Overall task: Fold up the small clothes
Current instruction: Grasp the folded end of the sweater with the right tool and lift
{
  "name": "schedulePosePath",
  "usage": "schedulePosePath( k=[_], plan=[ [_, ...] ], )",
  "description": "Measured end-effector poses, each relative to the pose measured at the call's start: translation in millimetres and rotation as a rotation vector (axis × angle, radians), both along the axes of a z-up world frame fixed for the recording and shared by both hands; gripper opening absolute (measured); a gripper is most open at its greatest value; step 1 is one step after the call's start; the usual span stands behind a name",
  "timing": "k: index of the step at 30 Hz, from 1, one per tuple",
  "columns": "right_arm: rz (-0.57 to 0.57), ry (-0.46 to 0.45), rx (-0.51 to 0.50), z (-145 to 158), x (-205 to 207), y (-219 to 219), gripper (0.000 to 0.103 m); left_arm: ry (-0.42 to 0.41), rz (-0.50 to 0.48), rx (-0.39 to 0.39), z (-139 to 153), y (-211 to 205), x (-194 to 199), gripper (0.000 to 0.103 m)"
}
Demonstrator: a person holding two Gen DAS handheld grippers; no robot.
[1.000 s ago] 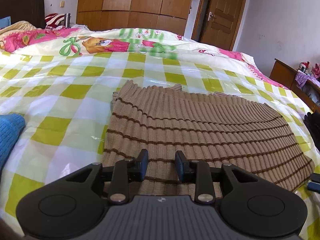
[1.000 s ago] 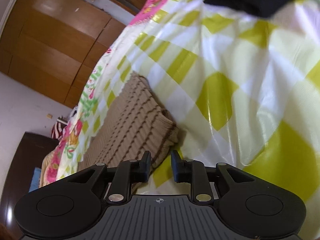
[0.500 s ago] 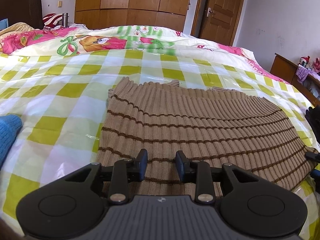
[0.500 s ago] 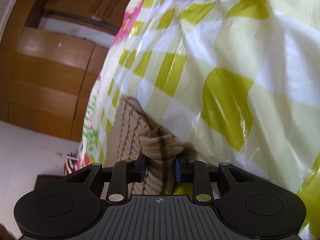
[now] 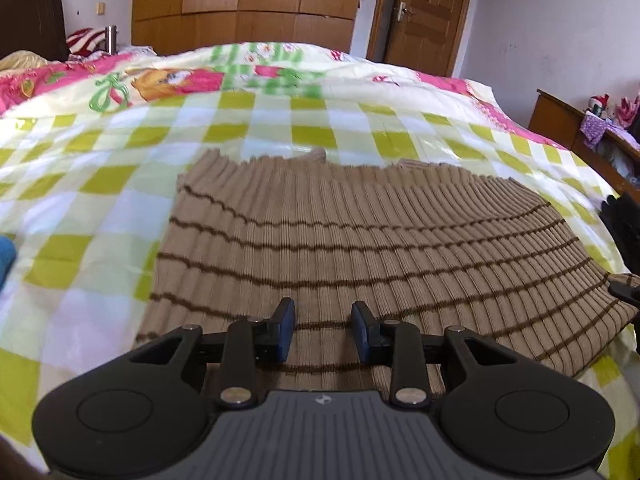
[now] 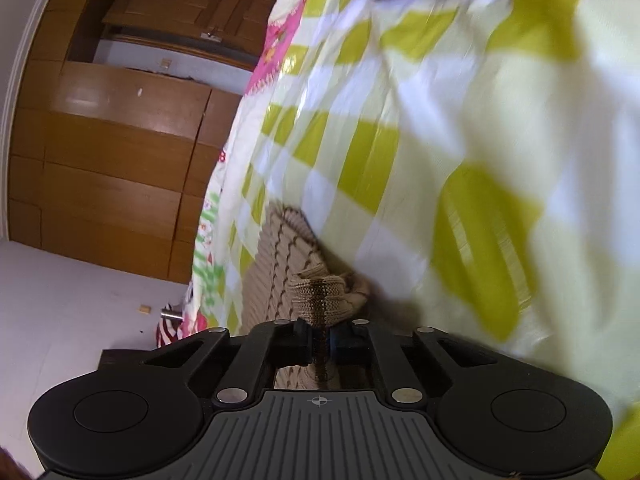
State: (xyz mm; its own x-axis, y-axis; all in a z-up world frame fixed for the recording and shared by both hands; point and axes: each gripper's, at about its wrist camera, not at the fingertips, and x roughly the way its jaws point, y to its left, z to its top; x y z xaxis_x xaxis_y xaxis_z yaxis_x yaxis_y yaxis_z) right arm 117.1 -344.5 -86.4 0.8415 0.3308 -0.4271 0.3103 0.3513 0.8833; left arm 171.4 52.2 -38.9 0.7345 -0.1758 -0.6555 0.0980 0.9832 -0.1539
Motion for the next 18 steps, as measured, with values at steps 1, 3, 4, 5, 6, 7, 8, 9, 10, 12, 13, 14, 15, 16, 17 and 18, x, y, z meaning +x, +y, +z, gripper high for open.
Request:
schedulePosePath(
  k=[1,3,4,5,6,7,8,9,10,12,13,14,15,16,17,18],
  plan=[
    [0.003,0.0,0.005,0.0,-4.8,-3.6,0.006,0.007,-0.009,-0.001,-0.8,-2.1,-4.0,0.045],
    [0.016,0.003,-0.002,2.0,-16.5,-5.8,0.006,0.02,-0.027,-0.004,-1.5,-5.5,-12.2,0.045],
    [0.024,0.004,-0.008,3.4,-22.2,-6.2,0.006,0.028,-0.035,-0.003,-1.9,-6.9,-16.9,0.045],
    [0.032,0.009,-0.016,5.0,-28.2,-6.7,0.006,0.037,-0.041,-0.007,-1.8,-8.0,-20.9,0.045],
    [0.038,0.013,-0.021,6.4,-33.6,-7.5,0.006,0.046,-0.049,-0.02,-1.7,-8.3,-24.7,0.045],
    [0.038,0.017,-0.023,7.5,-38.9,-9.2,0.006,0.053,-0.057,-0.036,-1.4,-8.1,-28.5,0.045],
    [0.034,0.021,-0.027,8.4,-44.6,-11.2,0.006,0.05,-0.062,-0.044,0.0,-8.7,-31.8,0.045],
    [0.035,0.021,-0.042,9.9,-48.4,-12.3,0.007,0.039,-0.065,-0.04,2.5,-10.1,-32.9,0.045],
    [0.044,0.02,-0.059,11.4,-50.1,-12.6,0.012,0.026,-0.067,-0.034,5.4,-11.6,-32.4,0.045],
    [0.063,0.014,-0.069,13.1,-48.2,-10.2,0.012,-0.003,-0.065,-0.033,12.1,-13.2,-26.5,0.045],
    [0.069,0.004,-0.067,14.0,-46.1,-8.5,0.015,-0.015,-0.059,-0.039,15.0,-12.6,-22.4,0.045],
    [0.078,-0.009,-0.063,15.2,-43.0,-6.7,0.019,-0.027,-0.051,-0.048,17.3,-11.1,-18.1,0.045],
    [0.081,-0.016,-0.062,16.4,-39.4,-3.3,0.027,-0.035,-0.045,-0.053,18.4,-10.1,-14.2,0.045],
    [0.084,-0.018,-0.066,16.6,-35.5,0.2,0.037,-0.04,-0.037,-0.052,18.6,-9.3,-10.4,0.045],
    [0.088,-0.015,-0.072,15.2,-30.8,4.4,0.041,-0.043,-0.03,-0.049,17.7,-8.0,-7.2,0.045],
    [0.088,-0.006,-0.077,12.6,-25.6,8.7,0.041,-0.043,-0.027,-0.048,15.6,-6.5,-4.6,0.045]
  ],
)
